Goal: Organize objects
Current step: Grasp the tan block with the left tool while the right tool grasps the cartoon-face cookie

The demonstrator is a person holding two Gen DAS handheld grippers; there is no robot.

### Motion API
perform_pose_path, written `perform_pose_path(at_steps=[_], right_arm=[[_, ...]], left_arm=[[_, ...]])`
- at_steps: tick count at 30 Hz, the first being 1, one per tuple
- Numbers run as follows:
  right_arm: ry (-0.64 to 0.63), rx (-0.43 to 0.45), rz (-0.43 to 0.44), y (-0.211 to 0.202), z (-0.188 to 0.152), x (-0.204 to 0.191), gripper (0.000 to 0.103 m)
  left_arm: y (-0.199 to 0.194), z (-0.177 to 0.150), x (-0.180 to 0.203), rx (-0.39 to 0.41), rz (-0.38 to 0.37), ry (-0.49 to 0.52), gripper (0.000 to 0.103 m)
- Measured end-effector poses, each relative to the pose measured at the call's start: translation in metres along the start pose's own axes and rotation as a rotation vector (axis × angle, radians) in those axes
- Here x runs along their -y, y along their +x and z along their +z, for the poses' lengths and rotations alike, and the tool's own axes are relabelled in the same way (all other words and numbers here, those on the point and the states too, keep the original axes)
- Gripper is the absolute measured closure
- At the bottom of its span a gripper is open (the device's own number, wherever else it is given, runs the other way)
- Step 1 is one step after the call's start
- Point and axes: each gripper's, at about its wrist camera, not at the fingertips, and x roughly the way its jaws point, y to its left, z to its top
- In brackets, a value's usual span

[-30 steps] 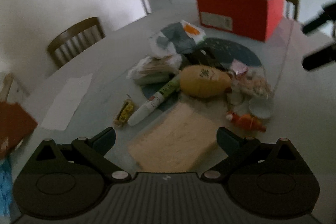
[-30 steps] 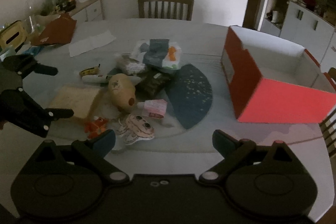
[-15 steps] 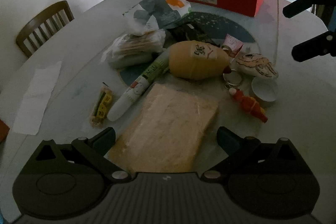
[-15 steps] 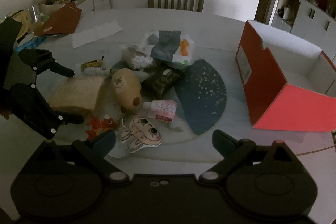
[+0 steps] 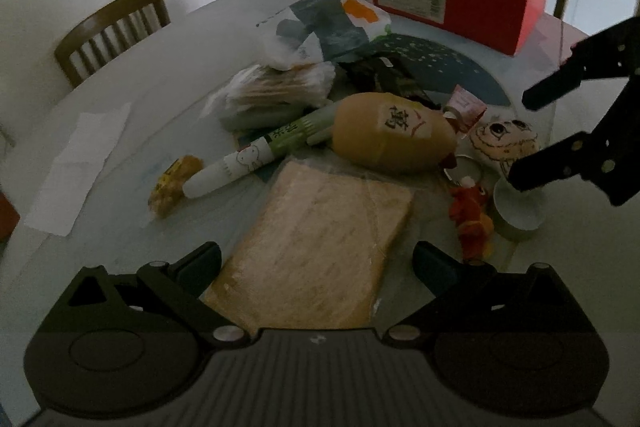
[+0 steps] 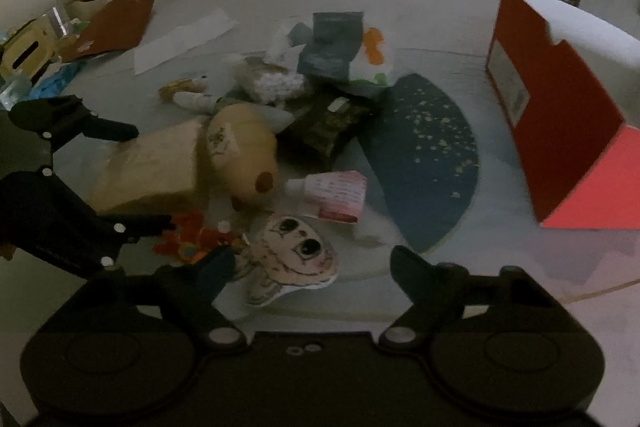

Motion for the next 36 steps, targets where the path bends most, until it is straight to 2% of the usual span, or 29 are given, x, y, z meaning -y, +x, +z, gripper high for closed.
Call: perform_pose_path(at_steps=[7,12,21,32,36], right_arm=[[-0.002,-0.029,0.059,0.007,0.002,-0.003,0.045],[0.000,-0.044,0.090,0.007,0.002,0.000,0.074],[0.021,-0.004,0.129,-0.015,0.003,0.020,0.075],[0.031,0.031,0.202,-0.064,0.005,0.064,0.075],[0.037,0.043,0.212,-0.082,0.007,0.086,0.075]], left_arm=[[-0.007,0.001,-0.001,-0.002,0.016,-0.087,0.015],[-0.012,-0.001,0.002,-0.010,0.032,-0.131,0.019],[-0.027,-0.001,0.015,-0.020,0.091,-0.215,0.023],[-0.059,0.001,0.034,0.027,0.139,-0.374,0.026],[-0.071,0.008,0.046,0.041,0.147,-0.402,0.026]])
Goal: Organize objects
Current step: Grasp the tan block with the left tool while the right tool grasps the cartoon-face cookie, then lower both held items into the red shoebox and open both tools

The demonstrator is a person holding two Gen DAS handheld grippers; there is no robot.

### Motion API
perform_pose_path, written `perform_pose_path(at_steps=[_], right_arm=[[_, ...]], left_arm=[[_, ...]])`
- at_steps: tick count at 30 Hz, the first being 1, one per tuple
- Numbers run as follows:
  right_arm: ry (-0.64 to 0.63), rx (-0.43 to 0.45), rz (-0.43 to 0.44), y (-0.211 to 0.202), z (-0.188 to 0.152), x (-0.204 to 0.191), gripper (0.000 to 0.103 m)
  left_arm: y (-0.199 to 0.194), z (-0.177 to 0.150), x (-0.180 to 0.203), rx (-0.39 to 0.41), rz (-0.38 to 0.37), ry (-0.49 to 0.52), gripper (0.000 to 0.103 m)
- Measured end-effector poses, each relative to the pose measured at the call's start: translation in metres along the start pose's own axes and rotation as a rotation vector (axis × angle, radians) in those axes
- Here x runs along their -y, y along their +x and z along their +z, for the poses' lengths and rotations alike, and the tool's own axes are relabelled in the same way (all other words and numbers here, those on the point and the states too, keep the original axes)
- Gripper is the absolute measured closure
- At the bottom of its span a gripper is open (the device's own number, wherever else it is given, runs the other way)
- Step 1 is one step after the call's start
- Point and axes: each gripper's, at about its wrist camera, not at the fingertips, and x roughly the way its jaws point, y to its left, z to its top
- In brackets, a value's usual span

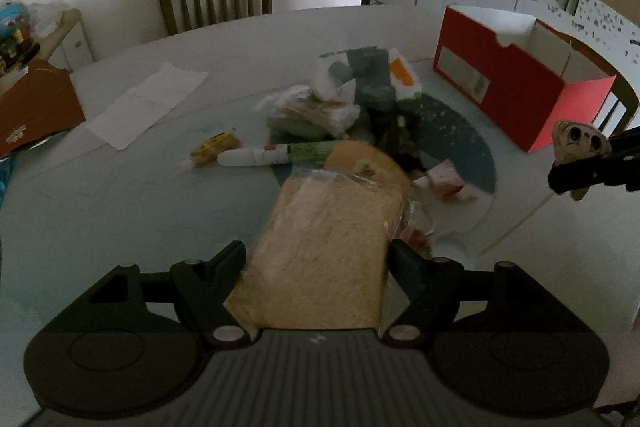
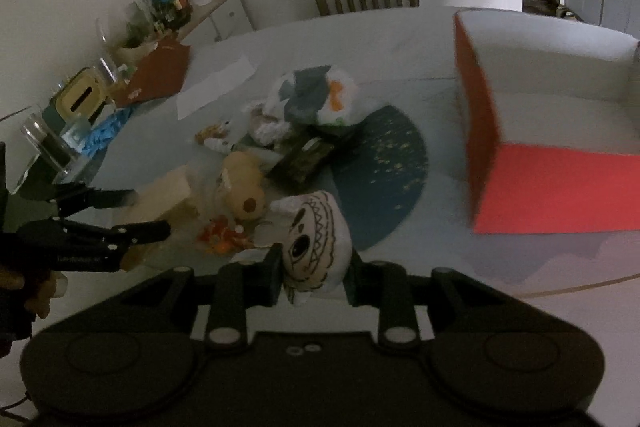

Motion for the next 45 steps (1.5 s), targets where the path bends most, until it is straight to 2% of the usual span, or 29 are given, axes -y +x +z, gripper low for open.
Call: perform_pose_path(at_steps=[6,19,27,41,45], right_arm=[[-0.015,0.030,-0.017,-0.032,0.012,0.028,0.075],[-0.016,0.121,-0.107,-0.075,0.047,0.108,0.075],[0.018,0.151,-0.149,-0.080,0.061,0.154,0.075],[0.039,0.135,-0.192,-0.076,0.064,0.210,0.075],[0.037,0.125,-0.203,-0.070,0.066,0.219,0.075]], left_arm=[[-0.017,0.011,0.029,0.035,-0.003,-0.022,0.026],[-0.029,0.073,0.125,0.116,-0.077,0.104,0.026],[-0.012,0.119,0.186,0.145,-0.127,0.194,0.026],[0.038,0.189,0.257,0.150,-0.132,0.322,0.026],[0.057,0.202,0.269,0.130,-0.136,0.328,0.026]])
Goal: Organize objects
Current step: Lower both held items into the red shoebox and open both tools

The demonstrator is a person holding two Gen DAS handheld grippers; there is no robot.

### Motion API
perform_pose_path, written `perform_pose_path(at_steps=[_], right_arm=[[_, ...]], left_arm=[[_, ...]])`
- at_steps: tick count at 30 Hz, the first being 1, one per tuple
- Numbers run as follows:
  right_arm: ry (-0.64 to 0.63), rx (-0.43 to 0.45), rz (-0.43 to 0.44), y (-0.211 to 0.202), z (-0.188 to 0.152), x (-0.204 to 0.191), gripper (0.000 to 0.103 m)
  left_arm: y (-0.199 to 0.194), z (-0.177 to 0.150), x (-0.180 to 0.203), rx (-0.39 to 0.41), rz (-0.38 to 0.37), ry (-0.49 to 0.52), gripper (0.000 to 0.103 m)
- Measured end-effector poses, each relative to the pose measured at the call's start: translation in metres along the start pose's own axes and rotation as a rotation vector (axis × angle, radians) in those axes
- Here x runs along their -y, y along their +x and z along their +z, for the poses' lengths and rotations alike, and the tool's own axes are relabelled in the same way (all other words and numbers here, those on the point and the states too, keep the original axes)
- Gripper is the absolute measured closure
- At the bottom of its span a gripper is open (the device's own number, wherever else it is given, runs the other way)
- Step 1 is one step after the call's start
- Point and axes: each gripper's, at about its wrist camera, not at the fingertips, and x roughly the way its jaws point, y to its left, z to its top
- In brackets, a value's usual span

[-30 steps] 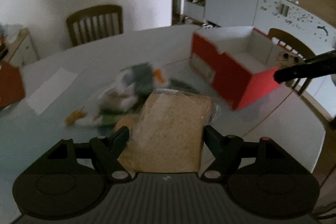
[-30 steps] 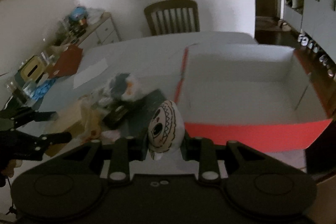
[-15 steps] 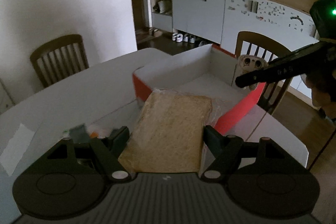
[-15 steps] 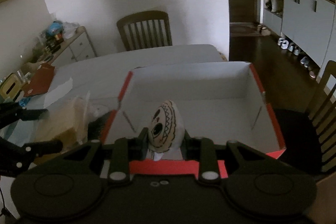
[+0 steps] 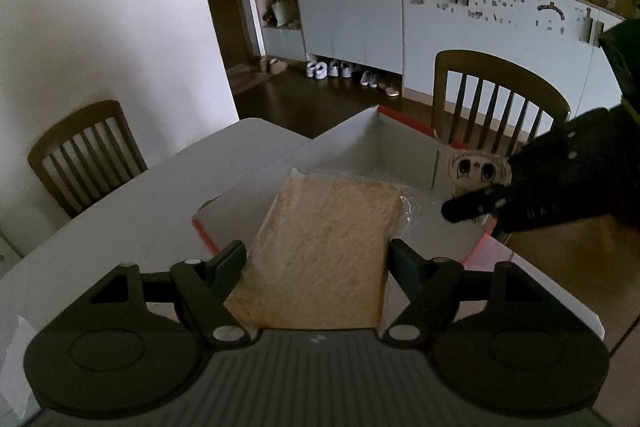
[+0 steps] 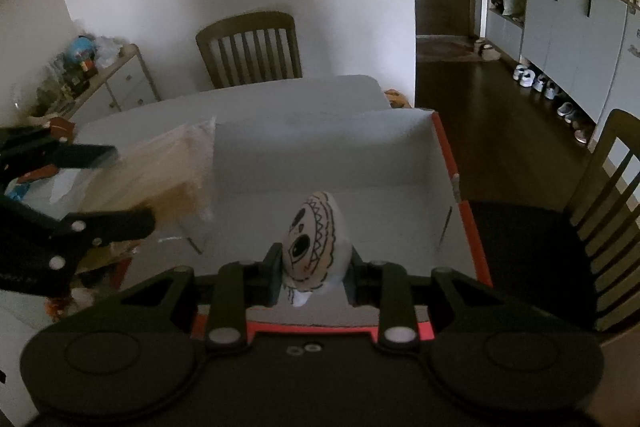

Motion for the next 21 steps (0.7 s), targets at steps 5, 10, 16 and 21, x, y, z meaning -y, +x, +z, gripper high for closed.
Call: perform_pose_path(at_steps=[5,10,16,21], right_arm=[[0.000,-0.022,0.002,0.013,0.001,0.009,0.075],[-0.021,-0.067,0.018,0.031,0.002,0.012,0.075],[-0.047,-0.122,-0.013,0.051,0.002,0.013,0.073],[-0.056,-0.157,-0.004,0.066,0.004,0.016,0.075]], left_arm=[[0.031,0.006,0.008,-0.042,0.015,0.014,0.026],[0.065,0.012,0.010,-0.106,0.034,0.029,0.026],[0.107,0.013,0.014,-0.193,0.063,0.071,0.026],[0.131,0.011,0.014,-0.252,0.064,0.067,0.026]])
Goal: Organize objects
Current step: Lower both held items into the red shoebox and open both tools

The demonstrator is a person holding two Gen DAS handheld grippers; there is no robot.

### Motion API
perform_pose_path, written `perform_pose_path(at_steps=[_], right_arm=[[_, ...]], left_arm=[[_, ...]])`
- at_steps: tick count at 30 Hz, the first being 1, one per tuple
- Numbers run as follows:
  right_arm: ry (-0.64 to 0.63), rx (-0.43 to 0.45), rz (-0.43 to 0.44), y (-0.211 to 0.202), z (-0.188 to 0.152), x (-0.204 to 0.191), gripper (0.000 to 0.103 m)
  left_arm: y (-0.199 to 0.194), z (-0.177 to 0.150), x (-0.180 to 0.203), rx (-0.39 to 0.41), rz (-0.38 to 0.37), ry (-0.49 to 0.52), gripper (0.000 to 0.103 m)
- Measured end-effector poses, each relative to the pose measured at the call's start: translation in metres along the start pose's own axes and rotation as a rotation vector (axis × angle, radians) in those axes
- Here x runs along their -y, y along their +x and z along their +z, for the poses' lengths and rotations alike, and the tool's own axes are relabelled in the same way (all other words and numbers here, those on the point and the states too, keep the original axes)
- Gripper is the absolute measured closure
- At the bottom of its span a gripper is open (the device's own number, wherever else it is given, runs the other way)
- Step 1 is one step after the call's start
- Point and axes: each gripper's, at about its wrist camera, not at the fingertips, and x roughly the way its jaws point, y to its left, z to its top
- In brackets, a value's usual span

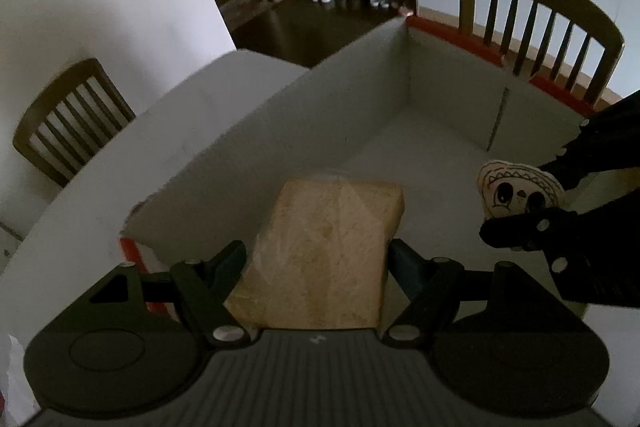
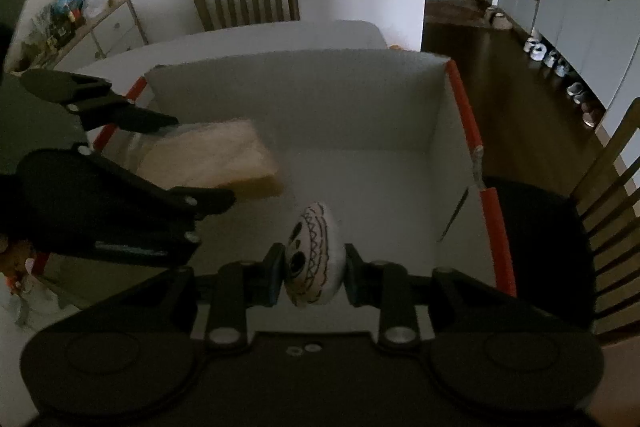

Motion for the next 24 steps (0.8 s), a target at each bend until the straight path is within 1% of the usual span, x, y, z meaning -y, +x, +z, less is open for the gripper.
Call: perform_pose_path(at_steps=[6,12,17,21,24], right_arm=[[-0.004,-0.055,0.000,0.015,0.002,0.003,0.073],[-0.006,-0.074,-0.016,0.023,0.002,0.007,0.072],[0.004,-0.085,-0.014,0.025,0.001,0.010,0.069],[0.005,-0.083,-0.001,0.021,-0.001,0.010,0.059],[0.006,-0.075,0.006,0.015,-0.003,0.012,0.055]], left_arm=[[0.020,0.005,0.003,-0.065,-0.022,-0.005,0.026],[0.036,0.010,0.009,-0.120,-0.032,0.017,0.025],[0.042,0.010,0.013,-0.153,-0.050,0.024,0.025],[0.041,0.010,0.014,-0.169,-0.062,0.021,0.025],[0.036,0.011,0.012,-0.155,-0.065,0.008,0.025]])
